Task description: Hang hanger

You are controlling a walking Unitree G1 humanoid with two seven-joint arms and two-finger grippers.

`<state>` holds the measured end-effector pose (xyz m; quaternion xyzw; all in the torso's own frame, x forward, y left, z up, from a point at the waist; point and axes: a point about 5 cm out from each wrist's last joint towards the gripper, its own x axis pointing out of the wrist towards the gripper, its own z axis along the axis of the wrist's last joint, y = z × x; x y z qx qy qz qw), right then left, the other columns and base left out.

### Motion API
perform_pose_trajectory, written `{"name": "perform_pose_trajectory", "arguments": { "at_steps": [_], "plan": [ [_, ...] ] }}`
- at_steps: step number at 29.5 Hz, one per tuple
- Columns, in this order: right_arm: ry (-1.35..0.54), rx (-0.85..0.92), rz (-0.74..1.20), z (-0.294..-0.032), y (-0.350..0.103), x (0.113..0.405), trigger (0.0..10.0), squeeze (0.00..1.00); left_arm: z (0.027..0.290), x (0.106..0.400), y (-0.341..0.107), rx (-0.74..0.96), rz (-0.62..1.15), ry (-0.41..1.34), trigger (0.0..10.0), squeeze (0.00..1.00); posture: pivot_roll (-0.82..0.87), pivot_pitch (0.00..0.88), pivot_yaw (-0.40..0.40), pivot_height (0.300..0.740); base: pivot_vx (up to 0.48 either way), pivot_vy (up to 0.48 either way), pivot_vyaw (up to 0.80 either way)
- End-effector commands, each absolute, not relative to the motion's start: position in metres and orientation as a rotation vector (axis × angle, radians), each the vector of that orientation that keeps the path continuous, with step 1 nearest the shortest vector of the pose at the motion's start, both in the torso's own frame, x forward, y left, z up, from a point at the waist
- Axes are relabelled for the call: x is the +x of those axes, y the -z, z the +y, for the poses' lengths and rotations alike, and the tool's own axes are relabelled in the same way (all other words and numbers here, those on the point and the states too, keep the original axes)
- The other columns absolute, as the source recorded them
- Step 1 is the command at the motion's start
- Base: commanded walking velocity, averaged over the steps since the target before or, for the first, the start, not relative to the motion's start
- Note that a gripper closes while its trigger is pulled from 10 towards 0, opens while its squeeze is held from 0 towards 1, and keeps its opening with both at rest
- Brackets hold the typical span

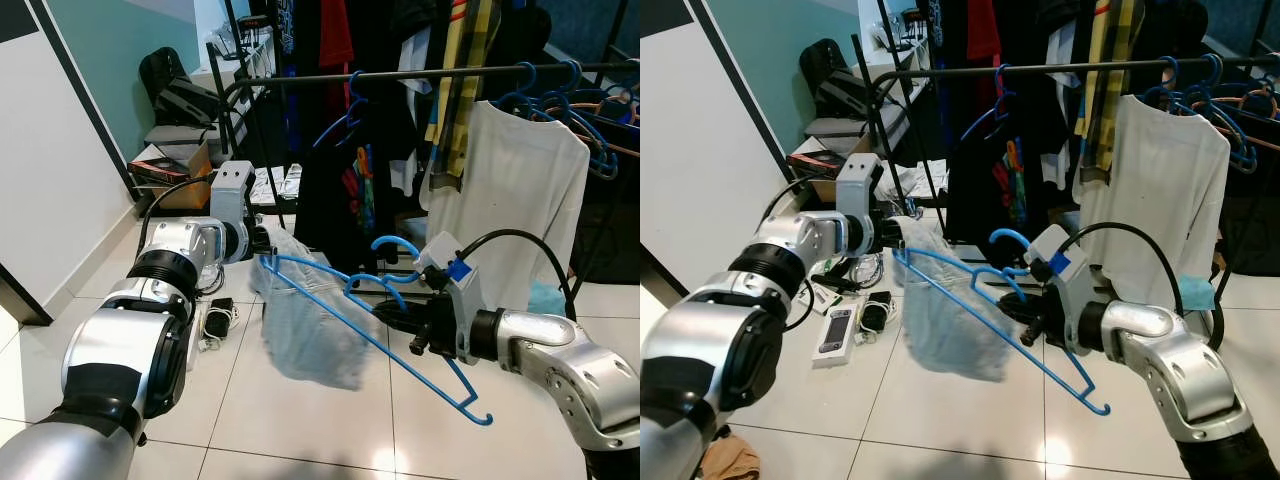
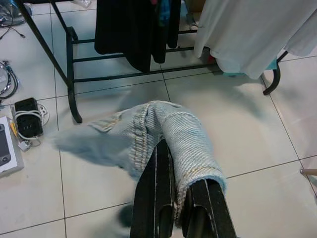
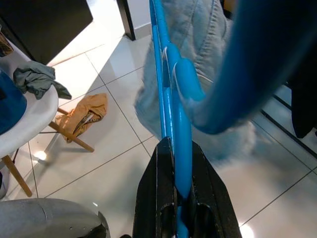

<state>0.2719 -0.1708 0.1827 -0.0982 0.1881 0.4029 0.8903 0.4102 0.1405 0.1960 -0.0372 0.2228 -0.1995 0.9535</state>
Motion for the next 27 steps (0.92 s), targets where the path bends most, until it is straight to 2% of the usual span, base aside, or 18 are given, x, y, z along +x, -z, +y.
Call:
{"name": "perform_pose_trajectory", "arguments": {
  "at_steps": [1,11,27],
  "plan": [
    [-0.817,-0.211,0.386,-0.172,-0.187,0.273,10.0,0.0,0.143,0.412,-0.205,-0.057,0.426,0.401,10.0,0.0,-0.08,0.0,0.149,0.74,0.0,0.0,0.0],
    [-0.784,-0.206,0.395,-0.171,-0.187,0.276,10.0,0.0,0.134,0.413,-0.217,-0.063,0.399,0.438,10.0,0.0,-0.07,0.0,0.145,0.74,0.0,0.0,0.0],
    [-0.789,-0.183,0.36,-0.168,-0.198,0.278,10.0,0.0,0.132,0.411,-0.208,-0.039,0.413,0.428,10.0,0.0,-0.08,0.0,0.144,0.74,0.0,0.0,0.0]
  ]
}}
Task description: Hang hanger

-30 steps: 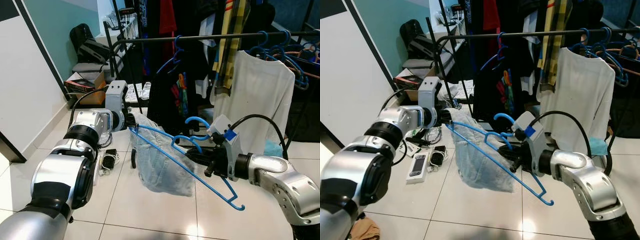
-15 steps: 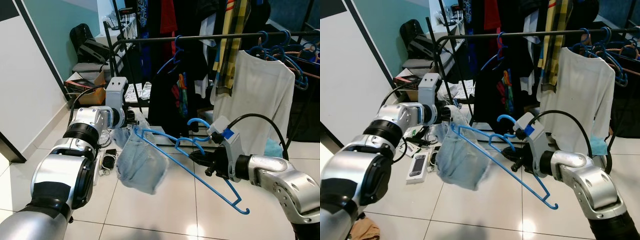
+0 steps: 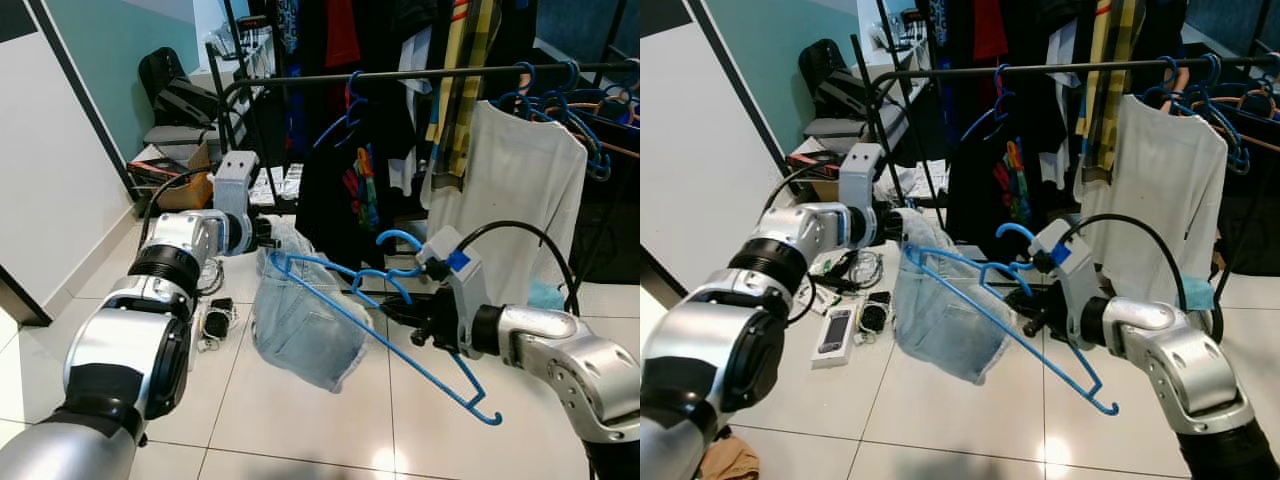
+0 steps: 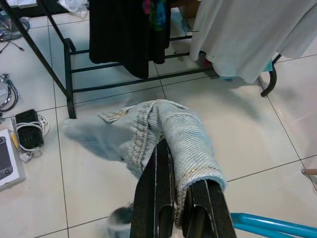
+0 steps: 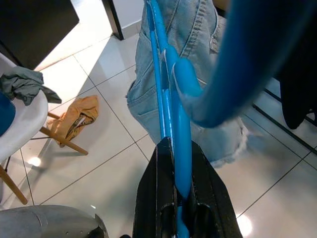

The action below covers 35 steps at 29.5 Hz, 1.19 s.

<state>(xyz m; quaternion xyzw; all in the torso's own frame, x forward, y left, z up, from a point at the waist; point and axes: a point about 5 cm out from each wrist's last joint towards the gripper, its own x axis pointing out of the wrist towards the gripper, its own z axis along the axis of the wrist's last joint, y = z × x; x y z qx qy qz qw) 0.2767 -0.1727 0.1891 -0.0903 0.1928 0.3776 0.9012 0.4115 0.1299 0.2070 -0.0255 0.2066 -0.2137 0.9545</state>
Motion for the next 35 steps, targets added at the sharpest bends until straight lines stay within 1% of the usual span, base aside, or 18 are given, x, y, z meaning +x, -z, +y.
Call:
{"name": "perform_pose_trajectory", "arguments": {
  "at_steps": [1,15,35],
  "plan": [
    [-0.789,-0.183,0.36,-0.168,-0.198,0.278,10.0,0.0,0.132,0.411,-0.208,-0.039,0.413,0.428,10.0,0.0,-0.08,0.0,0.144,0.74,0.0,0.0,0.0],
    [-0.829,-0.151,0.337,-0.161,-0.204,0.277,10.0,0.0,0.13,0.411,-0.207,-0.044,0.41,0.426,10.0,0.0,-0.08,0.0,0.14,0.74,0.0,0.0,0.0],
    [-0.805,-0.137,0.331,-0.163,-0.208,0.277,10.0,0.0,0.136,0.412,-0.208,-0.042,0.4,0.399,10.0,0.0,-0.08,0.0,0.141,0.74,0.0,0.0,0.0]
  ]
}}
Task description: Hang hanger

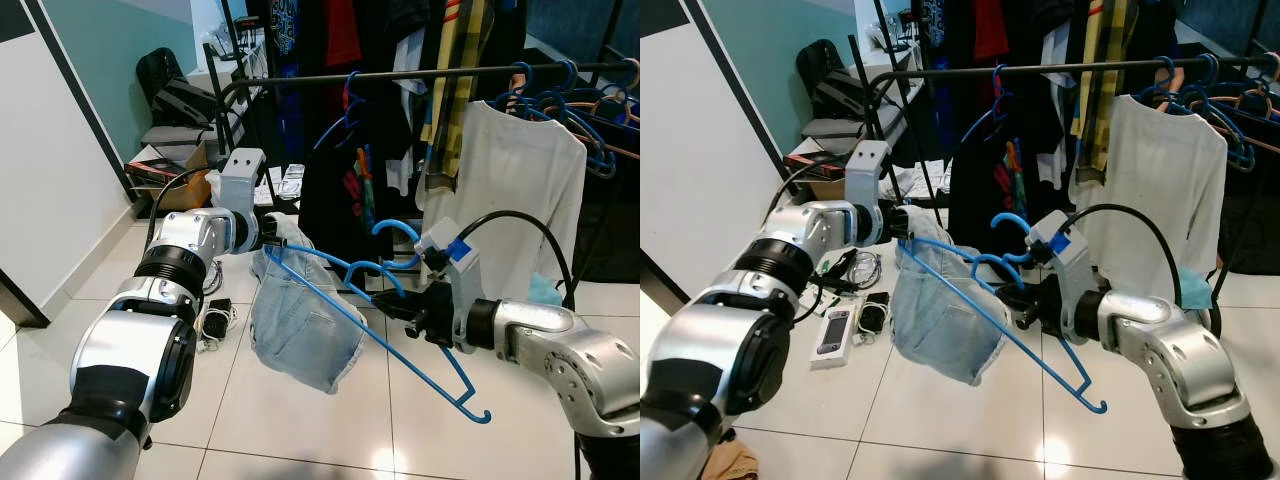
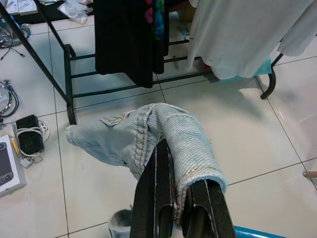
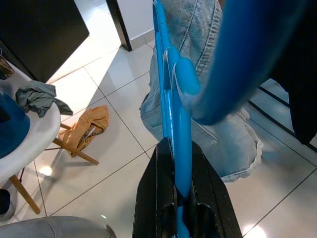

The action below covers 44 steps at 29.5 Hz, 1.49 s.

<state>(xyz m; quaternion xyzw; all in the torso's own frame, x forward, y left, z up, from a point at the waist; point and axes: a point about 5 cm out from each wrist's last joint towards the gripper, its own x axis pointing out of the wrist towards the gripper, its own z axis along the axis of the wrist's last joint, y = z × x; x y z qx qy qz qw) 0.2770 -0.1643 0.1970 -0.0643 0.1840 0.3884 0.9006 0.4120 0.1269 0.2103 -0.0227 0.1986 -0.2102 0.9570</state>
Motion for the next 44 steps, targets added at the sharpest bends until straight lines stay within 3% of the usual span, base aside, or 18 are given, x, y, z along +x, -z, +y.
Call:
{"name": "perform_pose_trajectory", "arguments": {
  "at_steps": [1,22,44],
  "plan": [
    [-0.81,-0.132,0.327,-0.163,-0.209,0.276,10.0,0.0,0.138,0.412,-0.208,-0.037,0.397,0.394,10.0,0.0,-0.08,0.0,0.142,0.74,0.0,0.0,0.0],
    [-0.746,-0.055,0.358,-0.171,-0.208,0.276,10.0,0.0,0.144,0.413,-0.211,0.014,0.365,0.375,10.0,0.0,-0.08,0.0,0.142,0.74,0.0,0.0,0.0],
    [-0.525,-0.107,0.477,-0.188,-0.19,0.29,10.0,0.0,0.102,0.406,-0.216,0.006,0.35,0.526,10.0,0.0,-0.08,0.0,0.13,0.74,0.0,0.0,0.0]
  ]
}}
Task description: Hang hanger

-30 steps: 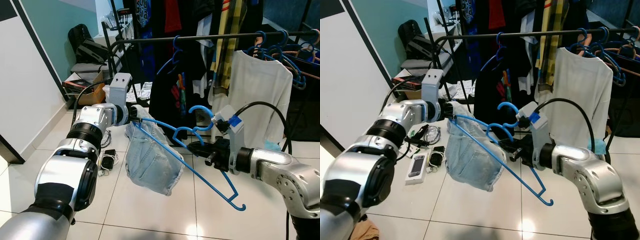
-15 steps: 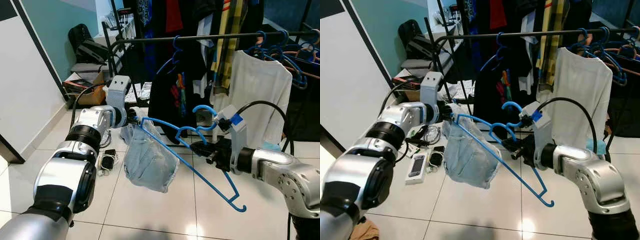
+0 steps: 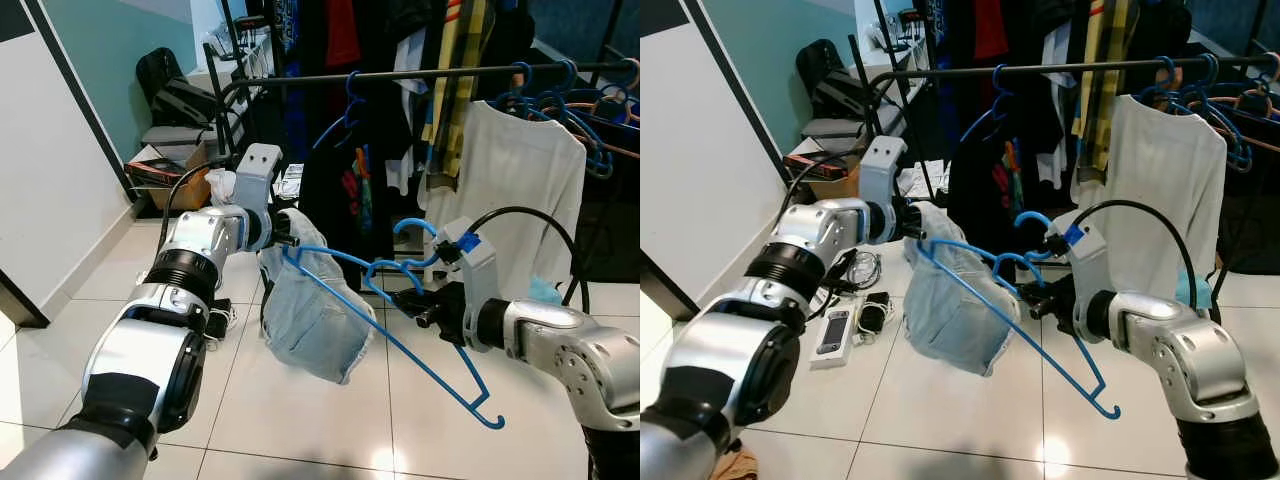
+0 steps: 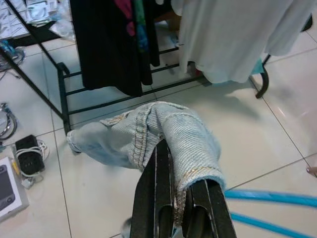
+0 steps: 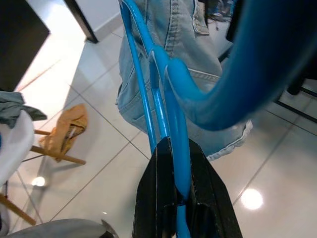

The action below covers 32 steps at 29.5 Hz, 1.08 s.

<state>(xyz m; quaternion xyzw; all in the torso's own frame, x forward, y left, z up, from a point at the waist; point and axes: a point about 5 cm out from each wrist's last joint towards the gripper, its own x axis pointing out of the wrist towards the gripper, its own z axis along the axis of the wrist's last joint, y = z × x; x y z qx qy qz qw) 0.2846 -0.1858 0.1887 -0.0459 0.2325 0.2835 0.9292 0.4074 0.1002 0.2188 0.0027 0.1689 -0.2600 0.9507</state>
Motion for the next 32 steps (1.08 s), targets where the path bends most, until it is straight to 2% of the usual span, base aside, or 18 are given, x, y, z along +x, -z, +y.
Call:
{"name": "perform_pose_trajectory", "arguments": {
  "at_steps": [1,7,10,15,18,20,25,28,32],
  "plan": [
    [-0.525,-0.107,0.477,-0.188,-0.19,0.29,10.0,0.0,0.102,0.406,-0.216,0.006,0.35,0.526,10.0,0.0,-0.08,0.0,0.13,0.74,0.0,0.0,0.0],
    [-0.441,-0.089,0.411,-0.188,-0.197,0.3,10.0,0.0,0.096,0.402,-0.203,0.042,0.374,0.523,10.0,0.0,-0.08,0.0,0.13,0.74,0.0,0.0,0.0],
    [-0.511,-0.049,0.34,-0.172,-0.207,0.302,10.0,0.0,0.096,0.4,-0.193,0.085,0.38,0.499,10.0,0.0,-0.08,0.0,0.13,0.74,0.0,0.0,0.0],
    [-0.537,-0.042,0.334,-0.168,-0.208,0.3,10.0,0.0,0.096,0.4,-0.192,0.091,0.379,0.492,10.0,0.0,-0.08,0.0,0.129,0.74,0.0,0.0,0.0],
    [-0.579,-0.039,0.346,-0.163,-0.207,0.297,10.0,0.0,0.1,0.401,-0.192,0.105,0.372,0.469,10.0,0.0,-0.08,0.0,0.128,0.74,0.0,0.0,0.0],
    [-0.674,-0.06,0.439,-0.155,-0.194,0.283,10.0,0.0,0.112,0.405,-0.197,0.148,0.331,0.393,10.0,0.0,-0.08,0.0,0.127,0.74,0.0,0.0,0.0],
    [-0.565,-0.15,0.539,-0.174,-0.177,0.283,10.0,0.0,0.128,0.41,-0.211,0.212,0.261,0.308,10.0,0.0,-0.08,0.0,0.129,0.74,0.0,0.0,0.0],
    [-0.565,-0.15,0.539,-0.174,-0.177,0.283,10.0,0.0,0.128,0.41,-0.211,0.212,0.261,0.308,10.0,0.0,-0.08,0.0,0.129,0.74,0.0,0.0,0.0],
    [-0.539,-0.157,0.532,-0.179,-0.181,0.284,10.0,0.0,0.141,0.412,-0.215,0.335,0.217,0.239,10.0,0.0,-0.09,0.0,0.131,0.74,0.0,0.0,0.0]
  ]
}}
